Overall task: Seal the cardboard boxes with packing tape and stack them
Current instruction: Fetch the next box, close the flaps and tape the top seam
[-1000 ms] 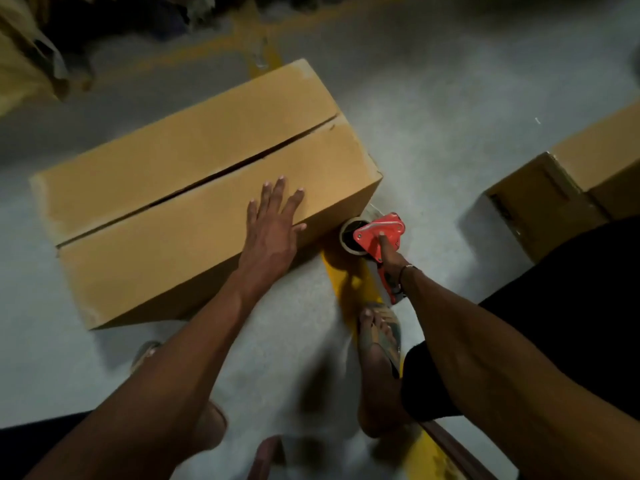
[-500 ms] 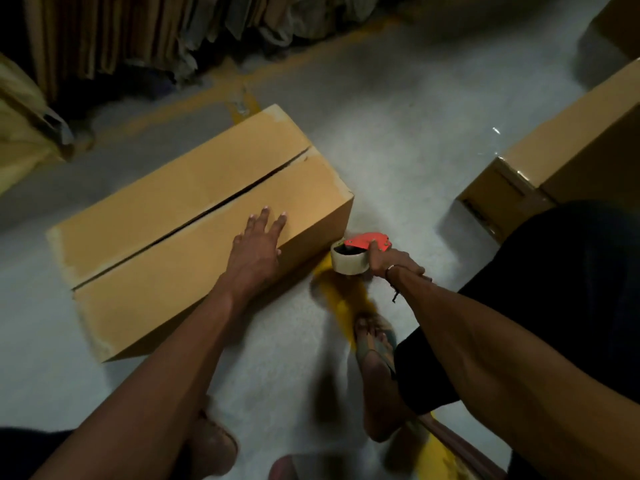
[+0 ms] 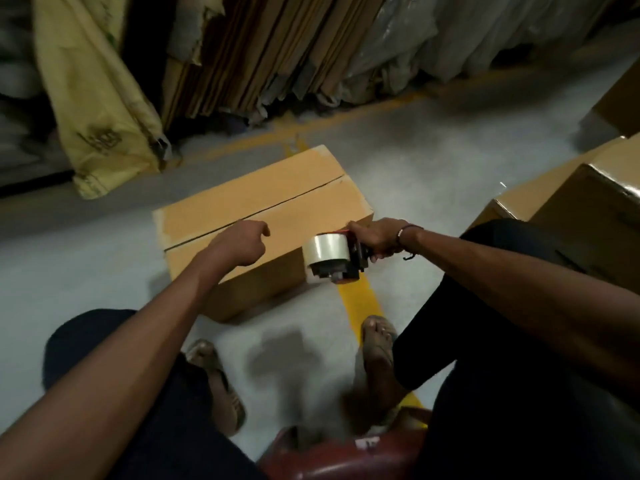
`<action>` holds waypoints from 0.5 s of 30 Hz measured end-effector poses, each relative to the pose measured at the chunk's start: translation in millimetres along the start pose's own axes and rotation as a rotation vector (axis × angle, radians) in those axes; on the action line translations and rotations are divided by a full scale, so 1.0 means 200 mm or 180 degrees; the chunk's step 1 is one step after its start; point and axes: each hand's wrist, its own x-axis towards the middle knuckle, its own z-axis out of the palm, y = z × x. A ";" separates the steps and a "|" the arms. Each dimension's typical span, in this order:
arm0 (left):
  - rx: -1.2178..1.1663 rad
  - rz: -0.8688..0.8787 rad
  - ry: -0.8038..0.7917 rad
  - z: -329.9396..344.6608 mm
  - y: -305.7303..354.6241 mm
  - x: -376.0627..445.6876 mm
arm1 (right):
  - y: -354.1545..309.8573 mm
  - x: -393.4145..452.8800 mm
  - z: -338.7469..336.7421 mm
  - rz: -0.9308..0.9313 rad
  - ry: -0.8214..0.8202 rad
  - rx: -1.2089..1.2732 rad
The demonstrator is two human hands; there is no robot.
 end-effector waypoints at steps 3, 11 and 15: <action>-0.0358 -0.0207 -0.0102 -0.03 -0.11 -0.25 | -0.12 -0.18 -0.05 -0.0295 0.0024 0.0527; -0.3224 -0.1286 0.0267 -0.08 -0.24 -0.66 | -0.52 -0.42 -0.05 -0.1533 0.0396 0.1358; -0.4467 -0.1517 0.0484 -0.12 -0.26 -0.68 | -0.58 -0.44 -0.01 -0.1895 0.0249 0.1950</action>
